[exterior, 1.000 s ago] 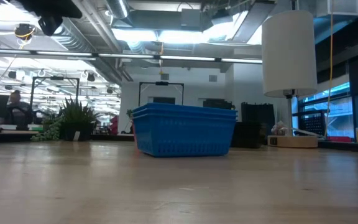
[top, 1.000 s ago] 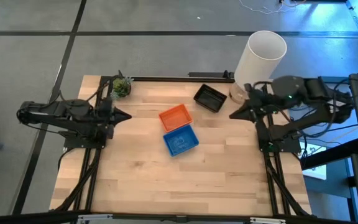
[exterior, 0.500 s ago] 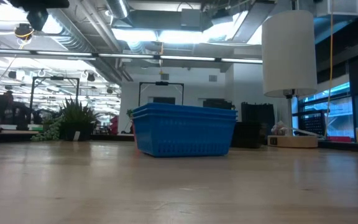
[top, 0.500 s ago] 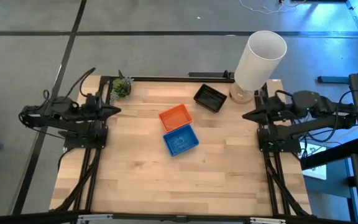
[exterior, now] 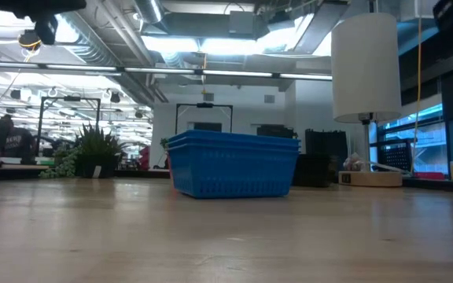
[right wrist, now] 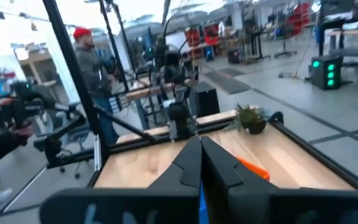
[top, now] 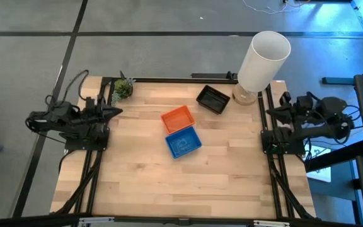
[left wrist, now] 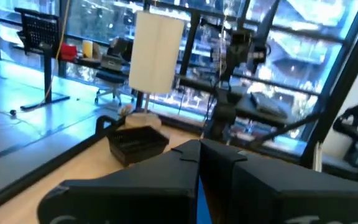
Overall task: Stack baskets by color
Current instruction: Return to Home Position
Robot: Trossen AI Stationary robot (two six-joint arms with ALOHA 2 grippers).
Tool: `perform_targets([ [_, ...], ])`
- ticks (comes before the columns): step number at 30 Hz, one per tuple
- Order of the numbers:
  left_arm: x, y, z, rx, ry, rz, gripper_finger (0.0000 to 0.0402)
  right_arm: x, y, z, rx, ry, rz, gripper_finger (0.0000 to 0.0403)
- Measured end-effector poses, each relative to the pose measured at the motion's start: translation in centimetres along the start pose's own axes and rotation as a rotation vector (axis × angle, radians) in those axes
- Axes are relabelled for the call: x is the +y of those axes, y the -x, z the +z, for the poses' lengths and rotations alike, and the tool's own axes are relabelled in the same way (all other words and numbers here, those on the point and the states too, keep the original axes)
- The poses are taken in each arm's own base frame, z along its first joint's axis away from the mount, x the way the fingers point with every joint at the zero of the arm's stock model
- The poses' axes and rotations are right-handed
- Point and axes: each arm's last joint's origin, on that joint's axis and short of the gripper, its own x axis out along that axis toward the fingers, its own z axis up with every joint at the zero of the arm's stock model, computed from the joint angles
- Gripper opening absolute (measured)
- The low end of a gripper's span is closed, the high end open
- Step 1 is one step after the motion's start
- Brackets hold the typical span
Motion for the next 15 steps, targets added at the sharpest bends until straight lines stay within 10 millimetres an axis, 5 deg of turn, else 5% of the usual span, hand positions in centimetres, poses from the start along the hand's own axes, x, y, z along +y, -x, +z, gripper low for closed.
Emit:
perform_targets([
  [5,-0.2,-0.7,-0.5,-0.083,-0.029,-0.028,0.0,-0.5,0.4,-1.5,-0.01,0.012,-0.016,0.0],
  [15,-0.4,-2.5,-4.9,-0.164,-0.095,-0.071,0.0,-0.7,-1.0,-3.0,-0.002,0.091,-0.056,0.0],
])
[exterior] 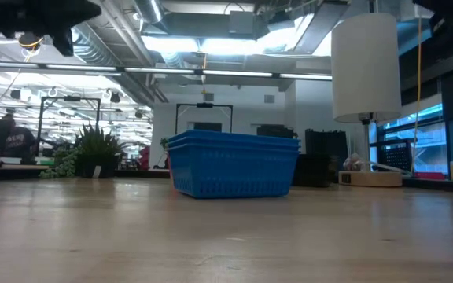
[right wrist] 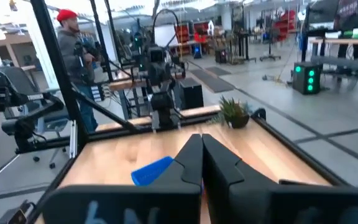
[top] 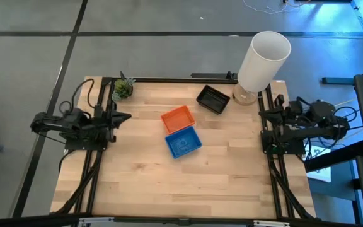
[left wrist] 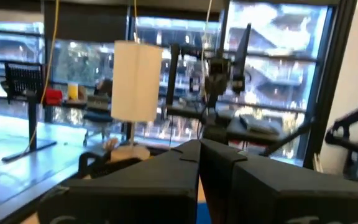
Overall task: Stack baskets by color
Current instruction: Return to Home Position
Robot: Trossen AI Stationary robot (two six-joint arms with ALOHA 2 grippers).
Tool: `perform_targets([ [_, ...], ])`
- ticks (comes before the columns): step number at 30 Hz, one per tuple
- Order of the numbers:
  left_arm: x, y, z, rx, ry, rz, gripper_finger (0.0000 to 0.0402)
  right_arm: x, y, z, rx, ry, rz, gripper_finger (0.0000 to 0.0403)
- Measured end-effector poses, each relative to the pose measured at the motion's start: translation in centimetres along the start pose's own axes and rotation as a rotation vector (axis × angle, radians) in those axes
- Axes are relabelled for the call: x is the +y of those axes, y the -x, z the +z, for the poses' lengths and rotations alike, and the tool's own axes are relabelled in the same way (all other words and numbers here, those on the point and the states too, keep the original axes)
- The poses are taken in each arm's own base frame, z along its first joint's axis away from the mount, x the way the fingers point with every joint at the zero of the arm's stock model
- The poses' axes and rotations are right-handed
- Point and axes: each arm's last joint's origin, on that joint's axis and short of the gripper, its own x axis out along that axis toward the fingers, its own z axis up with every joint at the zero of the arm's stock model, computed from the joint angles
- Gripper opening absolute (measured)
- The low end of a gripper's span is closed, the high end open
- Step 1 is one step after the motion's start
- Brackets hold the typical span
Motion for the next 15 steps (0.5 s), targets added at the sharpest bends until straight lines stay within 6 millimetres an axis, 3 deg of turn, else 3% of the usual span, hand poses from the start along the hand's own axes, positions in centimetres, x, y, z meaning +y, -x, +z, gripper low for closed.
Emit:
perform_targets([
  [7,0.1,0.0,-4.2,-0.027,0.015,0.018,0.0,0.4,-2.6,-2.6,-0.028,0.05,0.069,0.0],
  [15,0.2,0.0,-4.8,0.033,-0.025,0.026,0.0,0.7,-5.1,-6.5,-0.073,0.113,0.138,0.0],
])
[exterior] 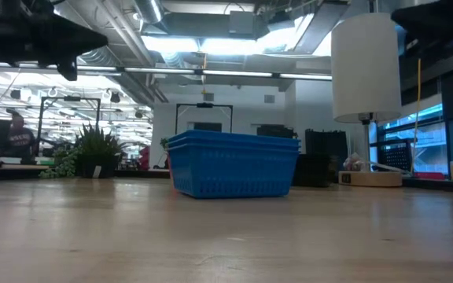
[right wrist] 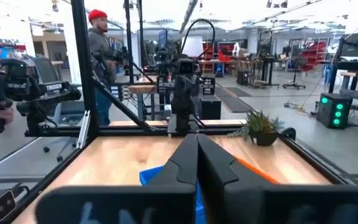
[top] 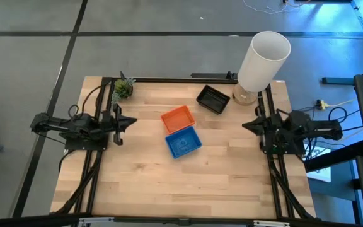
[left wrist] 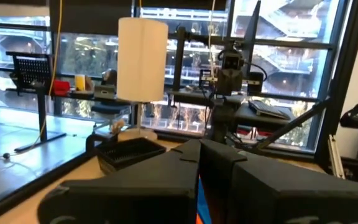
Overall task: Stack baskets by color
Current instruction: Return to Home Position
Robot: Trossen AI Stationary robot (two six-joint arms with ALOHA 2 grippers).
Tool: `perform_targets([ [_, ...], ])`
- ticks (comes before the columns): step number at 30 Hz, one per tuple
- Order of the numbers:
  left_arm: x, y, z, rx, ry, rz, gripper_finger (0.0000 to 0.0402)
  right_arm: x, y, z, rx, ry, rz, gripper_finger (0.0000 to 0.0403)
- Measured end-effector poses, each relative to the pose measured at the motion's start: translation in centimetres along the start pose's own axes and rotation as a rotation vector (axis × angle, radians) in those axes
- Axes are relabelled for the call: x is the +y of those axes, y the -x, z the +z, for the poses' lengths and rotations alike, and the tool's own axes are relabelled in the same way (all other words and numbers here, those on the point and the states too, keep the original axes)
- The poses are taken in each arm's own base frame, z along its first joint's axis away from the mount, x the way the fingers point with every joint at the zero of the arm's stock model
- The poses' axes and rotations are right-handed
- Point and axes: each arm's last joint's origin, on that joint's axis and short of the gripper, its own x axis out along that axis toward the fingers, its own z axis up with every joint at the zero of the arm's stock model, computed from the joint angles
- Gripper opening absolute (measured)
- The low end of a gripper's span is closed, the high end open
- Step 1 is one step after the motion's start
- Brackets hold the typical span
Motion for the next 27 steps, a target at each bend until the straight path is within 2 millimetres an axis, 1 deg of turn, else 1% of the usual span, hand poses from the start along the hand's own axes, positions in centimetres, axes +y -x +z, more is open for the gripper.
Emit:
perform_targets([
  [2,0.0,0.0,-0.1,0.009,-0.014,-0.001,0.0,0.0,-0.4,-1.0,0.004,0.001,0.004,0.0],
  [7,0.0,0.0,-0.4,0.044,-0.033,-0.003,0.0,0.1,-1.0,-3.3,0.005,0.07,0.033,0.0],
  [11,0.0,0.0,-0.6,0.064,-0.041,-0.003,0.0,0.2,-1.3,-4.7,-0.006,0.106,0.034,0.0],
  [14,0.0,0.0,-0.7,0.066,-0.043,-0.003,0.0,0.2,-1.5,-6.1,0.021,0.111,0.035,0.0],
  [18,0.0,0.0,-0.7,0.07,-0.073,-0.003,0.0,0.2,-1.5,-6.4,0.047,0.109,0.041,0.0],
  [21,0.0,0.0,-0.8,0.075,-0.1,-0.004,0.0,0.2,-1.5,-6.3,0.039,0.142,0.041,0.0],
  [27,0.0,0.0,-0.8,0.08,-0.103,0.001,0.0,0.2,-1.5,-6.7,0.075,0.163,0.045,0.0],
])
